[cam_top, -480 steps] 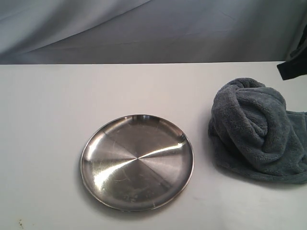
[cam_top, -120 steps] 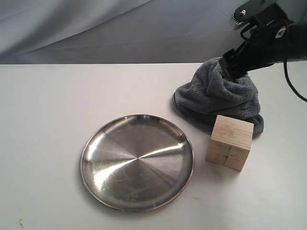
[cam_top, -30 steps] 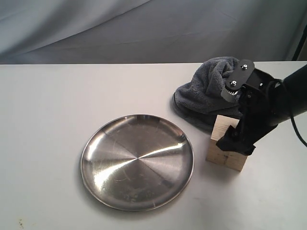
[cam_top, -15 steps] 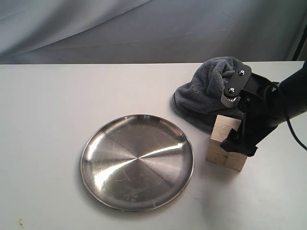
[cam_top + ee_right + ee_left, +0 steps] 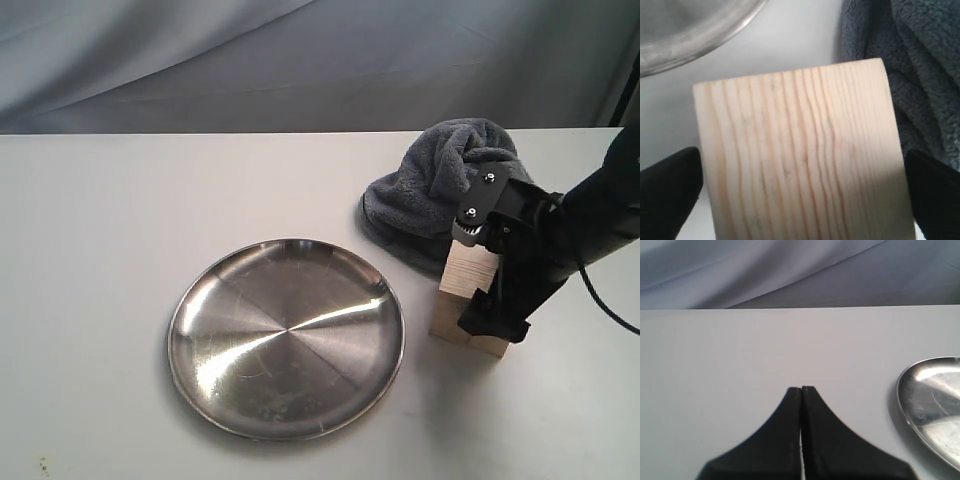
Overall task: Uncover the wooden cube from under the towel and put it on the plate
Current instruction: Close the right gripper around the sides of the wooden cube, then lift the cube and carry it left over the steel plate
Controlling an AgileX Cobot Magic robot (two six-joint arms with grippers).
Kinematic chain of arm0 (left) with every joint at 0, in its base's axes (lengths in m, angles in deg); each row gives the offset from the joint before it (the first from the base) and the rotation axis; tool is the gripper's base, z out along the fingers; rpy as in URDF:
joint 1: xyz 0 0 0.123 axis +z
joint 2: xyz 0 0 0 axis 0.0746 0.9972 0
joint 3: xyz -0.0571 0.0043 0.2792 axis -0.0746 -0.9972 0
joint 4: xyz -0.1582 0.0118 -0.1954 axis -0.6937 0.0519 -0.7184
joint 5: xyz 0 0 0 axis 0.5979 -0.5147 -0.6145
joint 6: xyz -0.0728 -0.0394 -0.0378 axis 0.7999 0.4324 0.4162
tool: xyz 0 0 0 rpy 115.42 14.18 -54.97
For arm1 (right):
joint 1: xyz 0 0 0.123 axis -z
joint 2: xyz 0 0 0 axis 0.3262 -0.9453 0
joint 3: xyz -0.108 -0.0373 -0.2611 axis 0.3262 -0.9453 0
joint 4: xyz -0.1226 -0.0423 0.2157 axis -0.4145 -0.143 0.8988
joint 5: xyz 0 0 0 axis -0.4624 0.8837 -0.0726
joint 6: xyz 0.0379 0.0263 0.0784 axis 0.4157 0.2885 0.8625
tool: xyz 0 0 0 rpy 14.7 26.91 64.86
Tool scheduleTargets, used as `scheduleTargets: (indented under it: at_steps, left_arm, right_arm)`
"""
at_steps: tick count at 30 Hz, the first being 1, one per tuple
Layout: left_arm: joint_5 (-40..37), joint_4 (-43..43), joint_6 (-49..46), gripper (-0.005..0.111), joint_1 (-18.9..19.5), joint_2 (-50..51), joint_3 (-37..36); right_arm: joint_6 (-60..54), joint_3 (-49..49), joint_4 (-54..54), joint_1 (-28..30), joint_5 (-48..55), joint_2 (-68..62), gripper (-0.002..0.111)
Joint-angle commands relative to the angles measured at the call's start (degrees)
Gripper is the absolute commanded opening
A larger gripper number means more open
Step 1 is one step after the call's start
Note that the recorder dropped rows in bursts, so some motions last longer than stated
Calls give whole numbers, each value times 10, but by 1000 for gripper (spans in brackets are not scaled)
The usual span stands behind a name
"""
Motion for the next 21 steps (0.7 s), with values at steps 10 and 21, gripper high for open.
scheduleTargets:
  at_steps: [10, 21]
  left_arm:
    - [7, -3, 2, 1, 0, -1, -3]
    - [7, -3, 0, 1, 0, -1, -3]
  right_arm:
    - [-7, -4, 6, 1, 14, -19, 30]
    - [-13, 73, 145, 0, 141, 59, 0]
